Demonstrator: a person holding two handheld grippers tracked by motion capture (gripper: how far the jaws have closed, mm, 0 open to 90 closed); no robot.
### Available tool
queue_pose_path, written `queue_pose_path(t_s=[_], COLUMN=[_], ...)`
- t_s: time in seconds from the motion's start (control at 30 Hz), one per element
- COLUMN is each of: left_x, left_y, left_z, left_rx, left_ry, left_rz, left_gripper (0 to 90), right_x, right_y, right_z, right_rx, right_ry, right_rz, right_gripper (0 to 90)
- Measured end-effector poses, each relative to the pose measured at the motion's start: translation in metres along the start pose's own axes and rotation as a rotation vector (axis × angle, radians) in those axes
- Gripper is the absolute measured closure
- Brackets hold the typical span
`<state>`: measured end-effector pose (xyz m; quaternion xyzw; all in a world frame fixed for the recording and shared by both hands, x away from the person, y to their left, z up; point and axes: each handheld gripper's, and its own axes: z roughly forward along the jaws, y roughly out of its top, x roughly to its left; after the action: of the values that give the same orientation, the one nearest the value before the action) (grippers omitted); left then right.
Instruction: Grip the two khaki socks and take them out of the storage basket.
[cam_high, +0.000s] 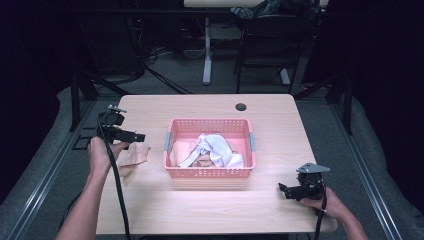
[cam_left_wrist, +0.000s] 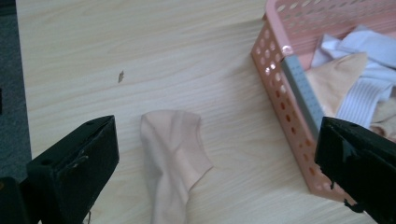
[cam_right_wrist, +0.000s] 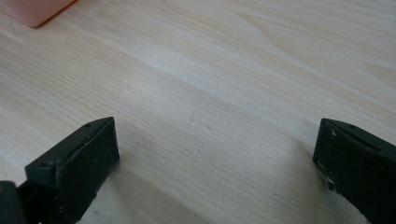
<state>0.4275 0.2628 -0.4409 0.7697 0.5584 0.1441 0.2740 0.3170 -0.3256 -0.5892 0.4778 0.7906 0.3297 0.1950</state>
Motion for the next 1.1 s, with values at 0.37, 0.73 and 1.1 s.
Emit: queue_pose_path(t_s=[0.37,0.73,1.1], left_x=[-0.029,-0.058,-0.083], left_y=[0.028,0.042,0.05], left_z=[-0.006,0.011,0.033], left_rx=[-0.035,-0.021,0.006], left_ry=[-0.023,-0.053,-0.097], left_rz=[0.075,0.134,0.183], left_gripper=[0.1,1.3,2.7], right_x=[0.0,0.0,0.0], right_y=[0.0,0.0,0.0], right_z=[0.0,0.0,0.0], right_rx=[0.0,0.0,0.0], right_ry=[0.0,-0.001,0.0], right_rz=[0.0,0.0,0.0], right_gripper=[0.0,0.0,0.0])
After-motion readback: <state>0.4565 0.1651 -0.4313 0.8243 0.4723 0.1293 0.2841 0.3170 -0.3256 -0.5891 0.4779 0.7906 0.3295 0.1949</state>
